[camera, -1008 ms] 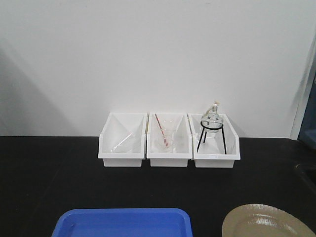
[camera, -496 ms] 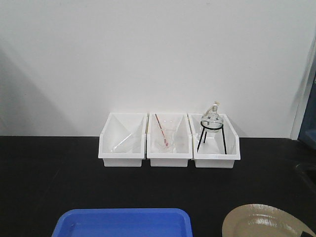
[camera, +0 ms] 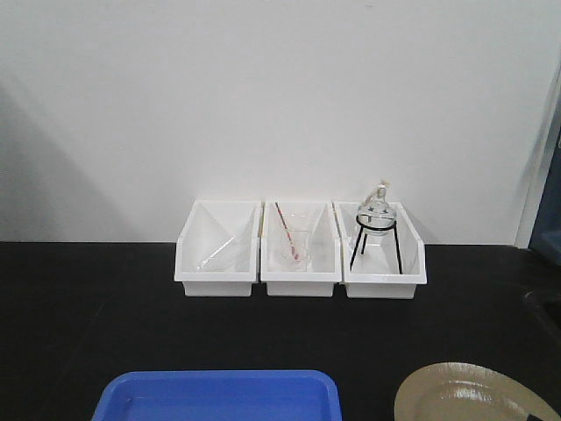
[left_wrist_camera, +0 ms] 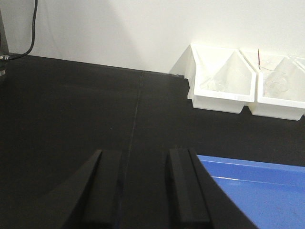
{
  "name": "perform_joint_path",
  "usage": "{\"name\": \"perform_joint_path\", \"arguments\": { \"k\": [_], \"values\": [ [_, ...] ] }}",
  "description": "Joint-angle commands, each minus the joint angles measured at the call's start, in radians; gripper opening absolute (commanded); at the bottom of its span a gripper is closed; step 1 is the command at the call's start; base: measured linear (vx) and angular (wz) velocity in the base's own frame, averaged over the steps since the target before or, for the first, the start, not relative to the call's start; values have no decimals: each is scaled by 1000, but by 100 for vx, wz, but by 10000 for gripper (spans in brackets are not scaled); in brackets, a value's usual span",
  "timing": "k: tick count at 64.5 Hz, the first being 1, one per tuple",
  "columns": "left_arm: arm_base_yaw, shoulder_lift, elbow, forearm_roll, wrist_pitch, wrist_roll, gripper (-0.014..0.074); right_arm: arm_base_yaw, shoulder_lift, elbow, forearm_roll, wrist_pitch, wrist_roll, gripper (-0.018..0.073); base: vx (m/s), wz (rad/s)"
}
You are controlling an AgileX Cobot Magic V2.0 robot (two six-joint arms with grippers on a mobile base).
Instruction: Place disk in tray to left cabinet
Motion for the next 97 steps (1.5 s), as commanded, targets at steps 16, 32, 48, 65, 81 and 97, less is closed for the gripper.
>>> {"name": "perform_joint_path", "arguments": {
  "k": [16, 32, 48, 65, 81, 97],
  "values": [
    [1, 7, -33, -2, -78, 0, 367, -6, -5, -36, -1, -104, -1, 405, 0, 0],
    [1, 7, -33, -2, -78, 0, 367, -6, -5, -36, 64, -50, 24, 412, 0, 0],
    [1, 7, -33, -2, -78, 0, 367, -7, -2, -36, 341, -15, 131, 428, 0, 0],
    [1, 7, -33, -2, -78, 0, 367, -152, 4, -36, 312, 216, 127, 428, 0, 0],
    [1, 7, -33, -2, -78, 0, 367, -321, 7, -36, 247, 245, 106, 428, 0, 0],
    [1, 7, -33, -2, -78, 0, 367, -327, 197, -38, 294, 128, 50, 428, 0, 0]
  ]
}}
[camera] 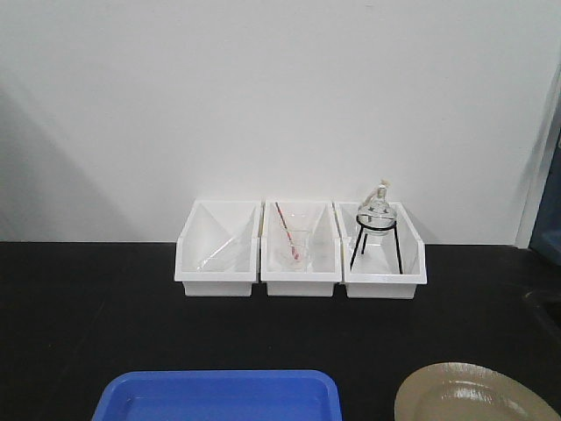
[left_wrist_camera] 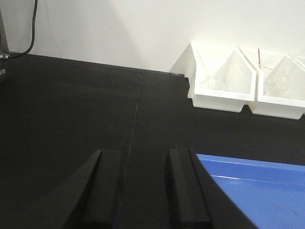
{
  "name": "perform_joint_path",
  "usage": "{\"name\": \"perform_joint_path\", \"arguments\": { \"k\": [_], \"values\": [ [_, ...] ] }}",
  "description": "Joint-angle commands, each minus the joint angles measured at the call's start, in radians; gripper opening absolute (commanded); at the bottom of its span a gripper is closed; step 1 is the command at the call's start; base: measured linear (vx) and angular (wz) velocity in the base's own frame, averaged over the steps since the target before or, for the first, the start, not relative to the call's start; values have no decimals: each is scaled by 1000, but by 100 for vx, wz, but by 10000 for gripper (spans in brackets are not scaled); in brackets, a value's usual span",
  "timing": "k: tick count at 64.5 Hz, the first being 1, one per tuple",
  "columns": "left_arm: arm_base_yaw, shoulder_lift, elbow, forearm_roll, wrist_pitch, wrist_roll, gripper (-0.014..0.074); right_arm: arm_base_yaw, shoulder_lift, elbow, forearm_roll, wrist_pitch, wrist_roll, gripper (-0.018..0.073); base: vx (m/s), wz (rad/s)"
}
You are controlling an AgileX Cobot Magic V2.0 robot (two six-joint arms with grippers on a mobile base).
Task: Place disk in tray to left cabinet
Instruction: 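Grasp the beige plate rim with the right gripper and lift it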
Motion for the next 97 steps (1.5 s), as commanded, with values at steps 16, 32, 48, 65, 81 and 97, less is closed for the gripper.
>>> {"name": "perform_joint_path", "arguments": {
  "k": [16, 32, 48, 65, 81, 97],
  "values": [
    [1, 7, -33, -2, -77, 0, 367, 0, 277, -37, 124, -95, -20, 424, 0, 0],
    [1, 7, -33, -2, -51, 0, 367, 6, 204, -37, 131, -123, -40, 404, 0, 0],
    [1, 7, -33, -2, -38, 0, 367, 12, 190, -53, 131, -158, -40, 403, 0, 0],
    [1, 7, -33, -2, -38, 0, 367, 106, 329, -195, 129, -128, -59, 403, 0, 0],
    [1, 7, -33, -2, -38, 0, 367, 105, 355, -207, 125, -130, -73, 403, 0, 0],
    [1, 7, -33, -2, -38, 0, 367, 105, 435, -207, 218, -164, -70, 403, 0, 0]
  ]
}}
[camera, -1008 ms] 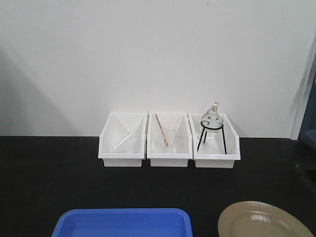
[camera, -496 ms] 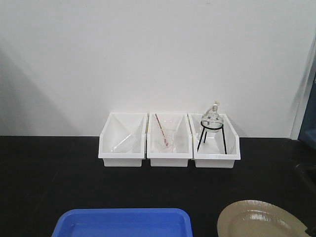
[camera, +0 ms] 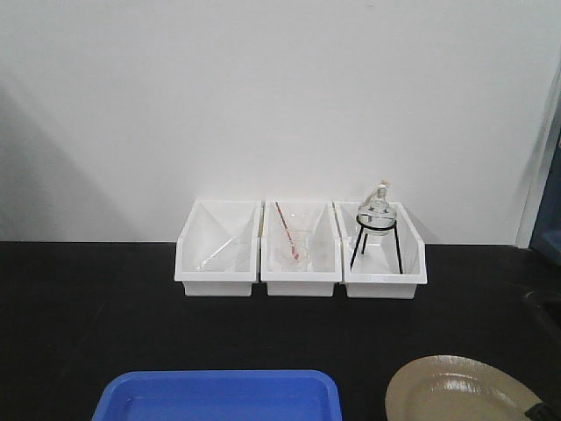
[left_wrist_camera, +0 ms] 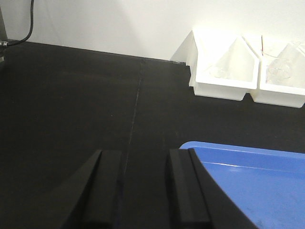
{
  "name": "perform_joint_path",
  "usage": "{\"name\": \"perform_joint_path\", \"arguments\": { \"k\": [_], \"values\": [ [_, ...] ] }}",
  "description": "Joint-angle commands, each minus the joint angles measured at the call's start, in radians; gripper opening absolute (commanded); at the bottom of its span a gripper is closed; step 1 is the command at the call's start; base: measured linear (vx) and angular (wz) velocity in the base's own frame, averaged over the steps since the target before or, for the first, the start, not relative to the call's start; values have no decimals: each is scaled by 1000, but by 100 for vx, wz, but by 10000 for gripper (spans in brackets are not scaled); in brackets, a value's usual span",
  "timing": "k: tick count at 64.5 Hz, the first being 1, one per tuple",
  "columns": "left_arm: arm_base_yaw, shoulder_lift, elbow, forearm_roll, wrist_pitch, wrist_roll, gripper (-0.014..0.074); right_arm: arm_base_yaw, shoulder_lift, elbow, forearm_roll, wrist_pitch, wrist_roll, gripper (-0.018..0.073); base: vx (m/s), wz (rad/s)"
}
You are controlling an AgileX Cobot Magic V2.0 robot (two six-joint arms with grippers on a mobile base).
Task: Place disk in tray to left cabinet
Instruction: 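Grasp the beige plate rim with the right gripper and lift it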
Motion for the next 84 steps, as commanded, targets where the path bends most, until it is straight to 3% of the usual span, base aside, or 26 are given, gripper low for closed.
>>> {"name": "perform_joint_path", "arguments": {
  "k": [1, 33, 44, 61, 84],
  "values": [
    [1, 7, -33, -2, -81, 0, 367, 2, 1, -27, 43, -53, -10, 403, 0, 0],
    [1, 7, -33, -2, -80, 0, 367, 3, 155, -178, 52, 23, -21, 382, 0, 0],
    [1, 7, -33, -2, -79, 0, 367, 3, 182, -206, 53, 56, -22, 296, 0, 0],
    [1, 7, -33, -2, -80, 1, 367, 2, 107, -214, 52, 105, -78, -10, 0, 0],
    [1, 7, -33, -2, -80, 1, 367, 2, -75, -214, 52, 98, -138, -8, 0, 0]
  ]
}}
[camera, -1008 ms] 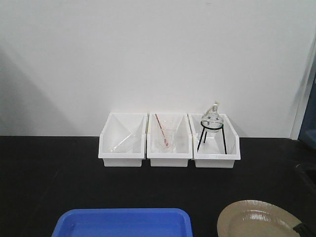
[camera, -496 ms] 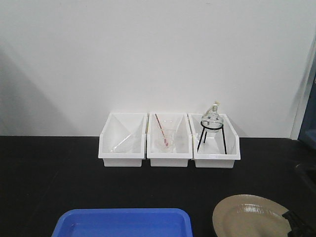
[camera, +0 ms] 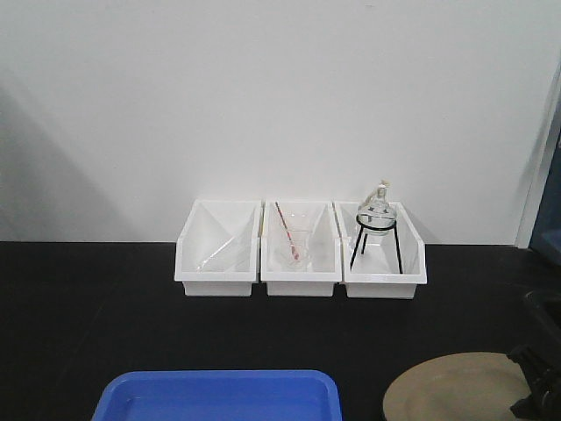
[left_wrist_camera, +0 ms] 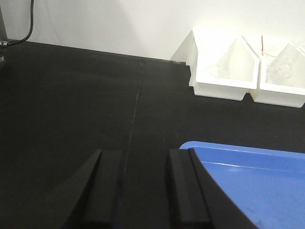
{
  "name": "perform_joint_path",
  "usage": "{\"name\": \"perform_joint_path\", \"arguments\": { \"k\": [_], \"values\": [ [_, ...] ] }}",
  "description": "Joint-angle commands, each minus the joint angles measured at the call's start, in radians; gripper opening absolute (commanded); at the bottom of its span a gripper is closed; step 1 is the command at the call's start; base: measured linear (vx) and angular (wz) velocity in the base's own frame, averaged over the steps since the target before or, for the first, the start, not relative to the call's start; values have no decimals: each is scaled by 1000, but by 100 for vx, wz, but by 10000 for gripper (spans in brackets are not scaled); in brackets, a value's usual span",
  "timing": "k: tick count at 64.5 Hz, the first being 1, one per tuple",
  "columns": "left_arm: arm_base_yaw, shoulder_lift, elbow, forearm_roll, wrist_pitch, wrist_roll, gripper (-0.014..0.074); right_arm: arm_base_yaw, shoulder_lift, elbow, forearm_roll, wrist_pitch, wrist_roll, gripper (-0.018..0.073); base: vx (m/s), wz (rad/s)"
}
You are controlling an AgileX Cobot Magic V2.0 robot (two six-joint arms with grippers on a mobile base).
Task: Place disk in tray to left cabinet
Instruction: 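Grasp the beige plate rim with the right gripper and lift it, then carry the plate over the blue tray and lower it in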
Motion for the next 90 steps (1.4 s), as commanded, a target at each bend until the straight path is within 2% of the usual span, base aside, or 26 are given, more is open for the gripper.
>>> {"name": "perform_joint_path", "arguments": {
  "k": [1, 8, 16, 24, 34, 39, 46, 53, 65, 74, 90],
  "values": [
    [1, 7, -33, -2, -80, 1, 367, -1, -80, -23, 4, -36, -28, -8, 0, 0],
    [1, 7, -33, -2, -80, 1, 367, -1, -127, -23, 12, -48, -32, -8, 0, 0],
    [1, 7, -33, -2, -80, 1, 367, 0, -163, -31, 120, -56, -45, -7, 0, 0],
    [1, 7, -33, -2, -80, 1, 367, 42, -166, -88, 235, -33, -177, -5, 0, 0],
    [1, 7, -33, -2, -81, 1, 367, 223, -131, -207, 417, -52, -370, -5, 0, 0],
    [1, 7, -33, -2, -81, 1, 367, 336, -89, -265, 501, -69, -436, -5, 0, 0],
    [1, 7, -33, -2, -81, 1, 367, 465, -7, -336, 564, -100, -503, -5, 0, 0],
    [1, 7, -33, -2, -81, 1, 367, 567, 94, -396, 576, -108, -542, -5, 0, 0],
    [1, 7, -33, -2, -81, 1, 367, 654, 209, -405, 576, -59, -566, -5, 0, 0],
    [1, 7, -33, -2, -81, 1, 367, 668, 268, -405, 575, -51, -634, -4, 0, 0],
    [1, 7, -33, -2, -81, 1, 367, 668, 338, -405, 564, -4, -691, 20, 0, 0]
  ]
}}
